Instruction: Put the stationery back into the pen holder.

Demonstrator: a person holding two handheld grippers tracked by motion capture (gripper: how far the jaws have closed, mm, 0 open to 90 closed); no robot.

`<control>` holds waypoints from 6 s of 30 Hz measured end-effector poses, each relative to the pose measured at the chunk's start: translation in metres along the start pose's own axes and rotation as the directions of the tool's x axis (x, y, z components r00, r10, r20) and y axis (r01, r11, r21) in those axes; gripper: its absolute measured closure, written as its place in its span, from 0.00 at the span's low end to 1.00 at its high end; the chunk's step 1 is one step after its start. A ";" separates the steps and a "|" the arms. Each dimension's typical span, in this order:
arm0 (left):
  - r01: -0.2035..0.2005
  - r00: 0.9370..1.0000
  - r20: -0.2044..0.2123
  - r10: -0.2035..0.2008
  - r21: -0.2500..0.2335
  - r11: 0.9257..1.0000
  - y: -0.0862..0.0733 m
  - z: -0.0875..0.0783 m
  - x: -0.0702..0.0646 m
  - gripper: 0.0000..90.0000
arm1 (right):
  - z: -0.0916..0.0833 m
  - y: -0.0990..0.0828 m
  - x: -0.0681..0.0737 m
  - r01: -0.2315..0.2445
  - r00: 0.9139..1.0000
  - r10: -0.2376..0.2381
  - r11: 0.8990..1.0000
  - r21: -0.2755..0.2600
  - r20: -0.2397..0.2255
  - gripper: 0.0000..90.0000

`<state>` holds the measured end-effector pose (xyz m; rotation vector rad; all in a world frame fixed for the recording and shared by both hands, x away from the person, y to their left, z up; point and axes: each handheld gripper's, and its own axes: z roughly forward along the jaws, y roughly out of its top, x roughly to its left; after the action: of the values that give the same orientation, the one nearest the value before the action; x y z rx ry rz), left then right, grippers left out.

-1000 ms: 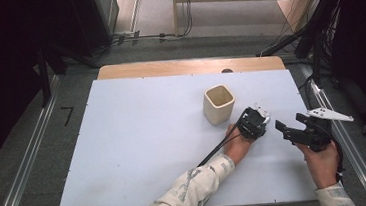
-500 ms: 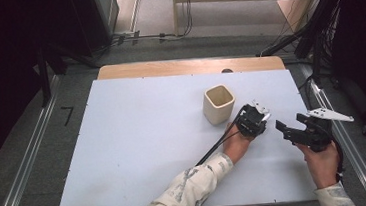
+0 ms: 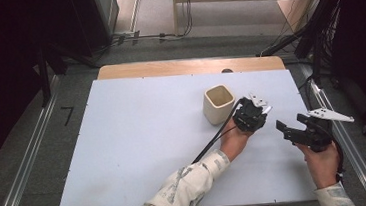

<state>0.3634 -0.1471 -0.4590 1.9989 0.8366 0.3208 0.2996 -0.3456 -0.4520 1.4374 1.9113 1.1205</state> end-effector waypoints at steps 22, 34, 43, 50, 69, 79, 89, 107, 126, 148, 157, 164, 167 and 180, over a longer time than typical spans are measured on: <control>0.054 0.997 -0.049 -0.058 -0.074 0.996 0.033 -0.046 0.034 0.88 | 0.001 0.000 0.000 -0.005 1.000 0.005 1.000 0.006 0.000 0.15; 0.084 0.993 -0.077 -0.091 -0.099 0.992 0.041 -0.060 0.052 0.88 | 0.002 -0.001 0.001 -0.005 1.000 0.005 1.000 0.009 0.000 0.15; 0.119 0.985 -0.107 -0.133 -0.121 0.985 0.050 -0.066 0.072 0.88 | 0.002 -0.001 0.000 -0.007 1.000 0.007 1.000 0.008 -0.001 0.15; 0.134 0.981 -0.125 -0.150 -0.131 0.982 0.056 -0.063 0.084 0.88 | 0.003 -0.001 0.001 -0.007 1.000 0.007 1.000 0.012 0.001 0.15; 0.152 0.973 -0.154 -0.174 -0.144 0.978 0.056 -0.050 0.105 0.87 | 0.002 -0.002 -0.001 -0.012 1.000 0.012 1.000 0.013 -0.002 0.15; 0.143 0.973 -0.162 -0.166 -0.146 0.979 0.056 -0.053 0.107 0.87 | 0.003 -0.002 -0.001 -0.011 1.000 0.011 1.000 0.016 -0.001 0.15; 0.140 0.971 -0.175 -0.165 -0.148 0.979 0.055 -0.056 0.109 0.87 | 0.004 -0.002 -0.002 -0.011 1.000 0.011 1.000 0.020 -0.001 0.15; 0.141 0.972 -0.171 -0.159 -0.115 0.983 0.051 -0.058 0.108 0.48 | 0.004 -0.003 -0.002 -0.011 1.000 0.011 1.000 0.022 -0.002 0.15; 0.128 0.971 -0.188 -0.149 -0.118 0.985 0.040 -0.074 0.108 0.21 | 0.005 -0.003 0.000 -0.007 1.000 0.007 1.000 0.027 0.003 0.15; 0.142 0.973 -0.160 -0.168 -0.164 0.976 0.019 -0.101 0.110 0.19 | 0.004 -0.004 0.000 -0.008 1.000 0.007 1.000 0.029 0.009 0.15; 0.166 0.969 -0.153 -0.193 -0.172 0.971 0.005 -0.115 0.116 0.19 | 0.005 -0.005 0.001 -0.015 1.000 0.015 0.999 0.039 0.010 0.15; 0.176 0.964 -0.167 -0.206 -0.180 0.968 -0.012 -0.128 0.120 0.19 | 0.006 -0.006 0.000 -0.017 1.000 0.017 0.999 0.043 0.007 0.15; 0.180 0.963 -0.171 -0.210 -0.173 0.968 -0.021 -0.133 0.121 0.19 | 0.006 -0.006 0.000 -0.014 1.000 0.014 0.999 0.046 0.006 0.15; 0.215 0.956 -0.166 -0.243 -0.174 0.961 -0.049 -0.154 0.130 0.19 | 0.009 -0.007 0.002 -0.007 1.000 0.006 0.998 0.055 0.007 0.15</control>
<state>0.3578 0.0576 -0.4285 1.7260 1.1176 0.4285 0.3019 -0.3417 -0.4626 1.4761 1.9483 1.0718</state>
